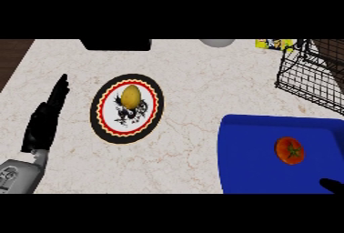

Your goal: Pick the tomato from the tray and place it in the tiered basket

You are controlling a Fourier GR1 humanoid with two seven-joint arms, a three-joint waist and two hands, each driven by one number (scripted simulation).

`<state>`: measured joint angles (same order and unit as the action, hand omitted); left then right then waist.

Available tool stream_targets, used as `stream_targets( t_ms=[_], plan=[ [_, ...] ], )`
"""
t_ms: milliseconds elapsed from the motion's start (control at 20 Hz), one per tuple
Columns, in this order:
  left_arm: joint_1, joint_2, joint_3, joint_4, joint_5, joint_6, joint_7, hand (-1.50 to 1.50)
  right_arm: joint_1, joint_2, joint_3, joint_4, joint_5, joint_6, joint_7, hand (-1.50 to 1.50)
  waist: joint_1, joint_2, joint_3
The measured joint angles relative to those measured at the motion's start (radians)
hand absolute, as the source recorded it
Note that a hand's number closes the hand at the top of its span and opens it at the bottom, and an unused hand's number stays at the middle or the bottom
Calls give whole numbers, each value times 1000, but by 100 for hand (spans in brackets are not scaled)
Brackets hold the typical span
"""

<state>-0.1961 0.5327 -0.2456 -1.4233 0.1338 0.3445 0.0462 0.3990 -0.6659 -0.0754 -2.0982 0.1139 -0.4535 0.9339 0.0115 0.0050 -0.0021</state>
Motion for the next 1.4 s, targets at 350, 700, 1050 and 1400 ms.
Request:
stream_targets(
  t_ms=[350, 700, 1050, 1400],
  plan=[
    [3, -27, 36, 34, -17, -30, -28, 0, -119, 32, 100, 64, 83, 62, 116, -150, -4, -2, 1],
    [32, -42, 66, -17, -51, -50, 5, 0, -190, 98, 145, 122, 160, 104, 147, -150, -8, -5, 2],
    [43, -69, 98, -2, -75, -75, -8, 0, -196, 144, 198, 131, 297, 145, 174, -150, -11, -5, 2],
    [20, -107, 117, 30, -112, -89, -10, 0, -223, 204, 211, 152, 411, 187, 191, -150, -12, -5, 1]
  ],
)
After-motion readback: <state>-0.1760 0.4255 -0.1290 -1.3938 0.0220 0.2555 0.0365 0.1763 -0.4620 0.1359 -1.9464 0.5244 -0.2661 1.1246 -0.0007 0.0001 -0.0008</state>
